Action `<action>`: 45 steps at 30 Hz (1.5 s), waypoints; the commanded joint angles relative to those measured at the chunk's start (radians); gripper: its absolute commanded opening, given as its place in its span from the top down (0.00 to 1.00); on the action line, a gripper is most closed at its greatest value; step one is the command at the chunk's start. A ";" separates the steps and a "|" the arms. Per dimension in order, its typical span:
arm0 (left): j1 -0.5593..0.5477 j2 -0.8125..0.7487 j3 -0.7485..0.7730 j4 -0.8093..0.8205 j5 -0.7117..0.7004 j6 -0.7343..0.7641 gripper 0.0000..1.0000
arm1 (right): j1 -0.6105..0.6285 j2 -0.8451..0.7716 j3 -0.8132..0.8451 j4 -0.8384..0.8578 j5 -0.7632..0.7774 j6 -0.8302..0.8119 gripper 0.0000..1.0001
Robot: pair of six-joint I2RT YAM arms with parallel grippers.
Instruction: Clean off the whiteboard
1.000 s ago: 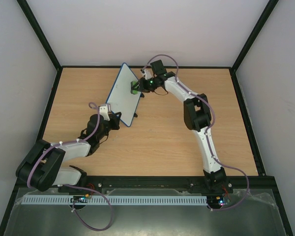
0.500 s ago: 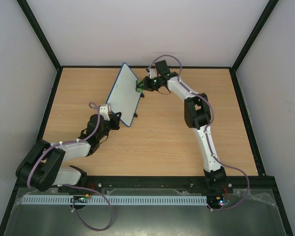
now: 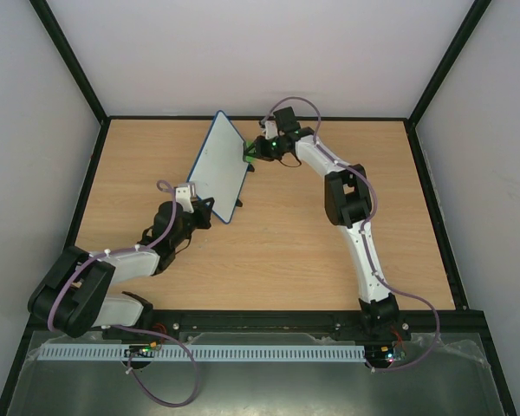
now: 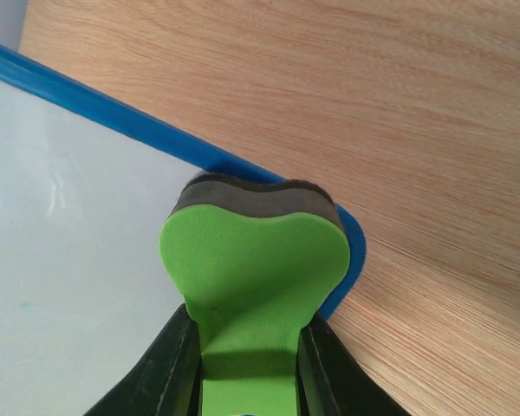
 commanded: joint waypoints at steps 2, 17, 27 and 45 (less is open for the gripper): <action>-0.040 0.017 -0.001 -0.147 0.255 0.007 0.97 | 0.039 -0.029 -0.073 -0.028 -0.003 -0.050 0.98; -0.040 0.011 0.005 -0.166 0.249 0.007 0.97 | 0.271 -0.359 -0.538 0.116 -0.144 -0.063 0.98; -0.040 0.011 -0.010 -0.159 0.251 0.009 0.97 | 0.316 -0.419 -0.454 0.159 -0.167 0.011 0.98; -0.041 -0.040 -0.024 -0.203 0.240 0.010 0.97 | 0.208 -0.235 -0.192 0.139 0.041 0.097 0.98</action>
